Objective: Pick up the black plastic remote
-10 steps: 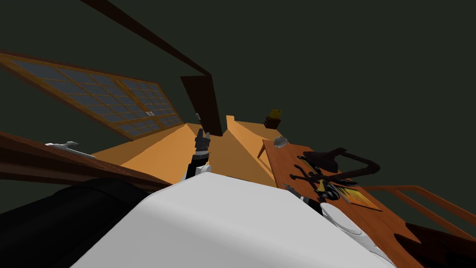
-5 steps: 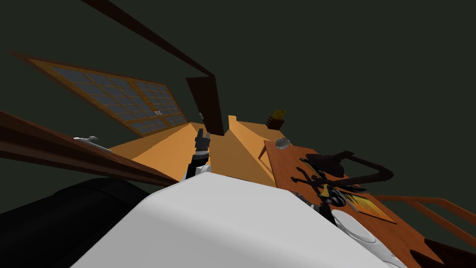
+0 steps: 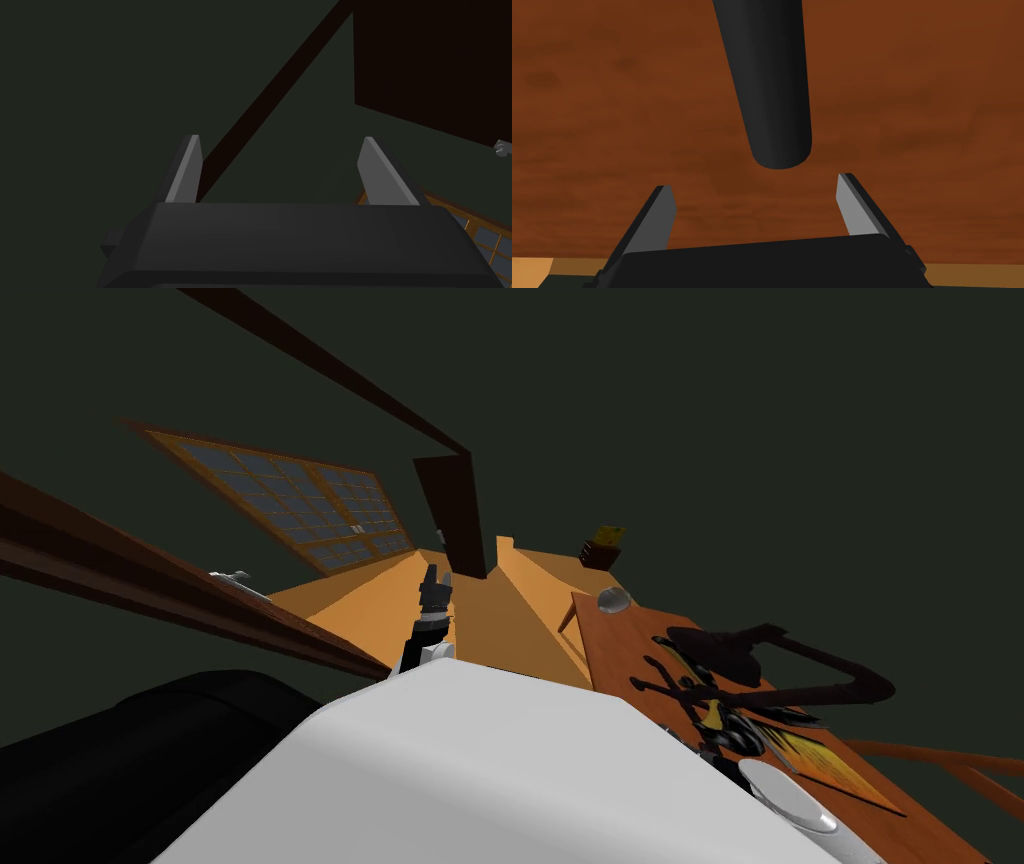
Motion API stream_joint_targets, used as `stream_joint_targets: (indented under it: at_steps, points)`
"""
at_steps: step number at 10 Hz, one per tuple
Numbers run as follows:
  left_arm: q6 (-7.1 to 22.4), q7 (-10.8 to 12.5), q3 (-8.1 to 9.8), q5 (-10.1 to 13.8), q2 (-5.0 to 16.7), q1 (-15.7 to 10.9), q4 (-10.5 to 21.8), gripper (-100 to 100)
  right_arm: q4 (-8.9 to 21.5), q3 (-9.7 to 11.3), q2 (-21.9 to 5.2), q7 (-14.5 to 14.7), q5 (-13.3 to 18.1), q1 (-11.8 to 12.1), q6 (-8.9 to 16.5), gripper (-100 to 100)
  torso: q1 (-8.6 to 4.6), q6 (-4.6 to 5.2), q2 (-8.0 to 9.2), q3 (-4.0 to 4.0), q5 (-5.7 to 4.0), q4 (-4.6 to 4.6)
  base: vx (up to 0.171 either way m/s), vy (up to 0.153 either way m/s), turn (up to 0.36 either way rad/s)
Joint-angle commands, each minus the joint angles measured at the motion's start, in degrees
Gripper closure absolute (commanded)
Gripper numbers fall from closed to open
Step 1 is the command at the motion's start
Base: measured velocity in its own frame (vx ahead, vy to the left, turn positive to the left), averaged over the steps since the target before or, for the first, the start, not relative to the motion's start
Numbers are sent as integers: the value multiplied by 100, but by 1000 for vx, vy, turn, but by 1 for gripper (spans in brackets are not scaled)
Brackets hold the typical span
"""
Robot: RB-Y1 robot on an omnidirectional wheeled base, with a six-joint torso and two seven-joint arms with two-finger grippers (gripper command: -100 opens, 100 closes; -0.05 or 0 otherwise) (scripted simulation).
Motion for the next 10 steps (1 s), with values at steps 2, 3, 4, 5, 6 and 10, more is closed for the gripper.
stream_joint_targets:
  at_steps: [2, 3, 4, 5, 6, 10]
  points:
    - [0, 0, 0, 0, 0, 0, 0, 0, 382, -52, -45, 189, 185, -39, 2, -100, 4, 3, 1, 0, 0, 0, 3, -42, 62]
    - [0, 0, 0, 0, 0, 0, 0, 0, 516, -68, -66, 240, 288, -40, 10, -100, 4, 1, 1, 0, 1, 0, 5, -60, 103]
    - [0, 0, 0, 0, 0, 0, 0, 0, 707, -91, -98, 311, 432, -40, 27, -100, -1, 1, 0, 0, 0, 0, 12, -74, 138]
    - [0, 0, 0, 0, 0, 0, 0, 0, 787, -103, -116, 339, 490, -42, 37, -100, -7, 1, -2, -1, -2, -1, 19, -65, 75]
    - [0, 0, 0, 0, 0, 1, 0, 0, 875, -91, -57, 429, 423, -123, 53, -100, -5, 2, -5, -3, -1, -1, 9, -28, 11]
    - [0, 0, 0, 0, 0, 1, 0, 0, 999, 67, 217, 454, 413, -125, 403, -100, 3, 2, -2, -1, -1, 0, 4, -38, 37]
